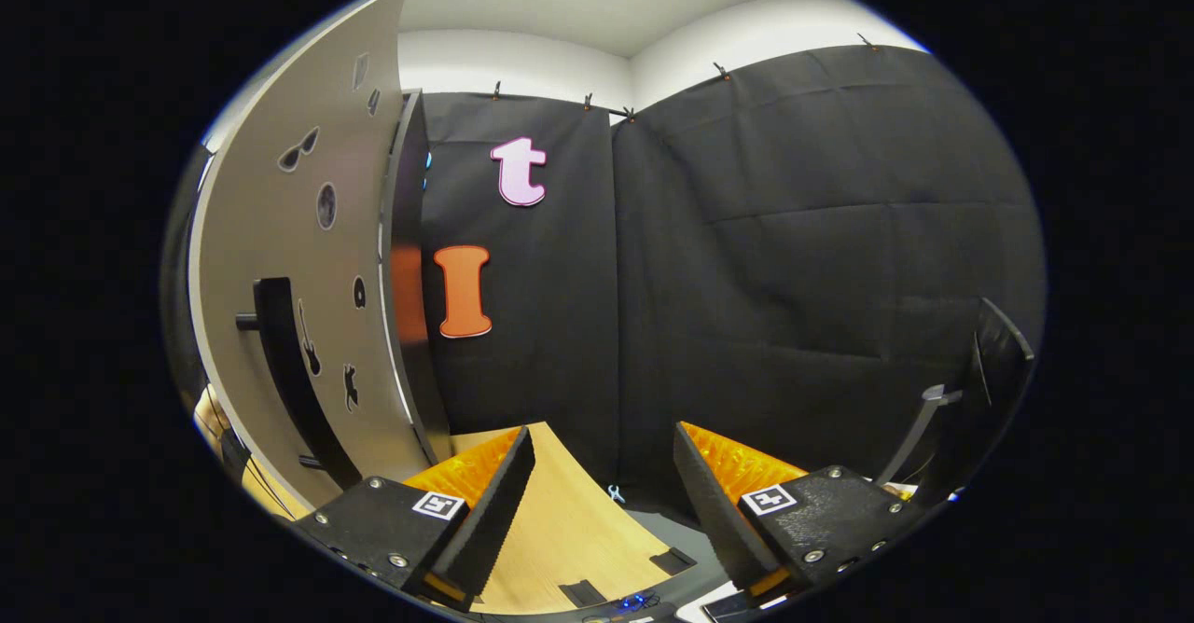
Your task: Open the cabinet door with the right hand, grasp the bottle in the cabinet with the left hand and place it on the coaster, then close the cabinet door with the right hand.
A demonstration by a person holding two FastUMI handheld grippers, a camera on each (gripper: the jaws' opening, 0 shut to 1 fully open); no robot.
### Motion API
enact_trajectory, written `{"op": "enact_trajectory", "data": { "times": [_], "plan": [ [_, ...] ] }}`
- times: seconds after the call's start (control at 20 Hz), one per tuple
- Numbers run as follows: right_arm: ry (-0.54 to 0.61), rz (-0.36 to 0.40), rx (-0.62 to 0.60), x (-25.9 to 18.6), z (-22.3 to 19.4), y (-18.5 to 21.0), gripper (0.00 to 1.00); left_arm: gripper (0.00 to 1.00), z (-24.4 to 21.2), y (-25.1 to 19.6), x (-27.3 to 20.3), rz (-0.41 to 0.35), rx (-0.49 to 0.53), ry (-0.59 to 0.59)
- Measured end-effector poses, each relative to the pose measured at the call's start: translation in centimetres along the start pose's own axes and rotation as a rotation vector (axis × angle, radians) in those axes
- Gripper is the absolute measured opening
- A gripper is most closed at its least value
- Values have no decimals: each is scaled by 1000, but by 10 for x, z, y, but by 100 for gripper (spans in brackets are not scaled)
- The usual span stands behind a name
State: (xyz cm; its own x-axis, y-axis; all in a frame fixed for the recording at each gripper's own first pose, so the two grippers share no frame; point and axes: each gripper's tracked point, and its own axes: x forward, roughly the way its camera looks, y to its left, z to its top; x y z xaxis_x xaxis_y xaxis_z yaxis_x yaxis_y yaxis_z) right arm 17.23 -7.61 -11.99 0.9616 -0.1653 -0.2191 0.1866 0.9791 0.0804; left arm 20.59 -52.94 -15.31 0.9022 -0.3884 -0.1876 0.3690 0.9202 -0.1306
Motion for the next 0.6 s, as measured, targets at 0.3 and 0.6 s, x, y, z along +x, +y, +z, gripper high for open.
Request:
{"op": "enact_trajectory", "data": {
  "times": [0.3,0.6],
  "plan": [
    [-16,43,7,-7,3,4,92,82,6,4,-50,-24,-1,-9],
    [-25,97,16,-21,1,14,97,81,-5,37,-104,20,22,-5]
  ]
}}
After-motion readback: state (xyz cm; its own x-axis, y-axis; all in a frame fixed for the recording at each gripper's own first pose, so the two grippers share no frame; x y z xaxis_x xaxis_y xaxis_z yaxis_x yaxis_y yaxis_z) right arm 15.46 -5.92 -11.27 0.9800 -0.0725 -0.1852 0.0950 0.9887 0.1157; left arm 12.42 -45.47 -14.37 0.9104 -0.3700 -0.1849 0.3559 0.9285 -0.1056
